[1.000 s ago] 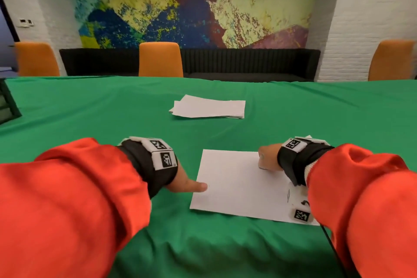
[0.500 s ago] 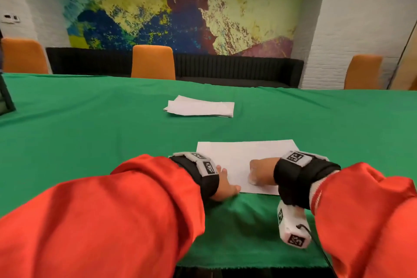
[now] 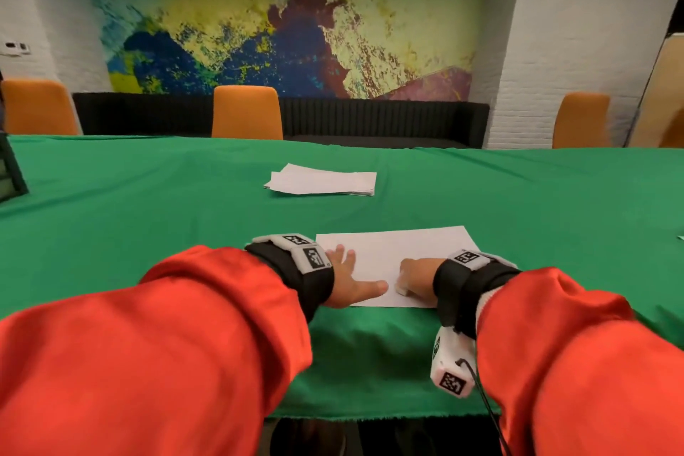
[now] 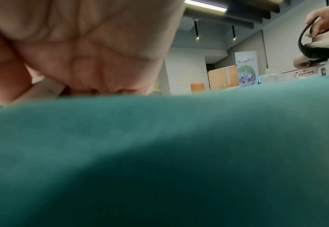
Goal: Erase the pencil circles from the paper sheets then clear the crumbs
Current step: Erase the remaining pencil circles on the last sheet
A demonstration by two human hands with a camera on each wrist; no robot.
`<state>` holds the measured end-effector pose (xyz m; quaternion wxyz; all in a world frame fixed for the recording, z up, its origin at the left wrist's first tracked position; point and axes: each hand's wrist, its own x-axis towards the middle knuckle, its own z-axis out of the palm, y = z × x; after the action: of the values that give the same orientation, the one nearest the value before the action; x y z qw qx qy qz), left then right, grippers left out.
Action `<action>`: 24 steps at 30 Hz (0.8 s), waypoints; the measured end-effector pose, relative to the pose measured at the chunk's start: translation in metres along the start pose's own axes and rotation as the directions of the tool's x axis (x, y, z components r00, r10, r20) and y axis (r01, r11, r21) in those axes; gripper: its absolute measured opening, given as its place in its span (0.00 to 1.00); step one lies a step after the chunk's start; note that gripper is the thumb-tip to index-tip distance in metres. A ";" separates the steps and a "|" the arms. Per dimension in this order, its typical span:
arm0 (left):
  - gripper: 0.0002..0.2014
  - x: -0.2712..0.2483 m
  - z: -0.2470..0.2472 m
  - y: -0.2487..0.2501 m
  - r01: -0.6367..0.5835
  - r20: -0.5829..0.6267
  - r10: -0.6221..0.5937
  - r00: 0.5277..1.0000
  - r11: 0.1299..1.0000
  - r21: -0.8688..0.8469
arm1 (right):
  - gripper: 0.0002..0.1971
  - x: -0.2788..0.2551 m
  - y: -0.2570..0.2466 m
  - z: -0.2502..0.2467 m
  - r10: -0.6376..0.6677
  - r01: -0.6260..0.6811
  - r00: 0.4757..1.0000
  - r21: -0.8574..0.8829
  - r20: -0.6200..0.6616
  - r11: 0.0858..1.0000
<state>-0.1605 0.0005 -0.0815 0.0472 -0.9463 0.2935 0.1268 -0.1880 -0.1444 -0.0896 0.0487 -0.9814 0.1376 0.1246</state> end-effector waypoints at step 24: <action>0.44 0.009 0.021 0.010 0.032 0.102 -0.043 0.994 0.993 0.109 | 0.11 0.001 0.002 0.003 0.010 -0.010 1.000 0.021 0.005 1.000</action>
<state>-0.1630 -0.0090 -0.1041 0.1157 -0.9399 0.2792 0.1590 -0.1881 -0.1466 -0.0925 0.0588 -0.9798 0.1437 0.1260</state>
